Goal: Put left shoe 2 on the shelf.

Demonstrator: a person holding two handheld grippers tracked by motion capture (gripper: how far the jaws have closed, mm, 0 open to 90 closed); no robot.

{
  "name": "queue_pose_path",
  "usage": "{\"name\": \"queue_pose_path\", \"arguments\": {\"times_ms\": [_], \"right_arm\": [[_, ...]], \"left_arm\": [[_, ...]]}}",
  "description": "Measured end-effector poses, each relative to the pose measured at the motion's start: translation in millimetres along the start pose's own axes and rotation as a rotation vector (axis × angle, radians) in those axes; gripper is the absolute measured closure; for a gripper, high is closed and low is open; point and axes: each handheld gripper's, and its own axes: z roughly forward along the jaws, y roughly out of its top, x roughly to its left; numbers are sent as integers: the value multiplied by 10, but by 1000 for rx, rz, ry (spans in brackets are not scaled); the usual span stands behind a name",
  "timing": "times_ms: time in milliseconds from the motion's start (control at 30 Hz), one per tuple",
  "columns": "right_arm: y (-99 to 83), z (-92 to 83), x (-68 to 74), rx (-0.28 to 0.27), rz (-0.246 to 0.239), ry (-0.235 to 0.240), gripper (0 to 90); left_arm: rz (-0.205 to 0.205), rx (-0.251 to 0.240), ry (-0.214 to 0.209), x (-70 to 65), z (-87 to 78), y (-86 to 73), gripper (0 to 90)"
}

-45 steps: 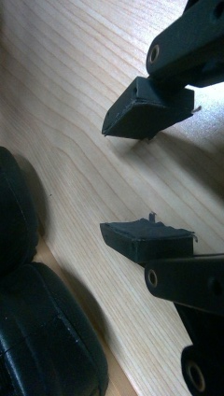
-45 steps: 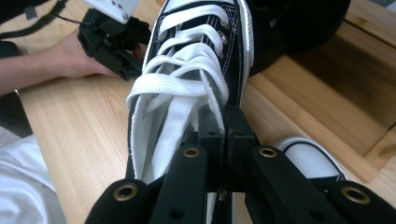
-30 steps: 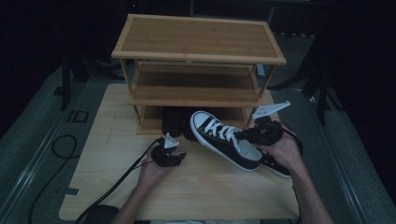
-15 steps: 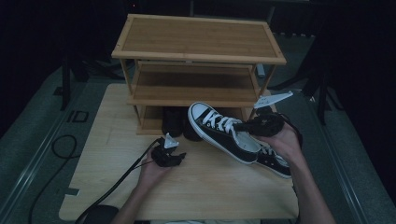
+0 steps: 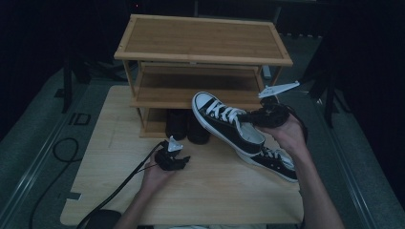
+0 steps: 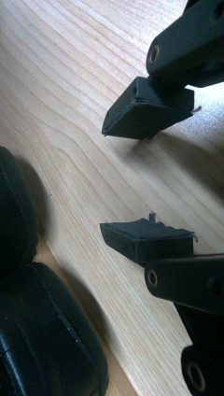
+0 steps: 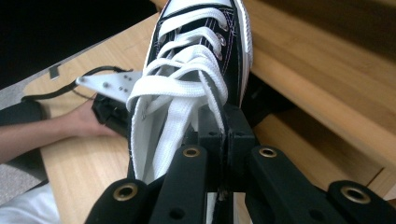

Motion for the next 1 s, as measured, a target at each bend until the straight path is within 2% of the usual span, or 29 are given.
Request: {"name": "queue_pose_path", "arguments": {"times_ms": [467,633,800,1000], "right_arm": [[230,167,-139,-21,63,-74,884],[280,243,-166,-27,76,-116,884],[329,307,-211,-41,105,-136,885],[409,378,-218,-50,120,-188,885]], "left_arm": [[-1,0,0,-1,0,0,472],[0,0,1,0,-1,0,472],[0,0,0,0,-1,0,472],[4,3,0,3,-2,1,472]]}}
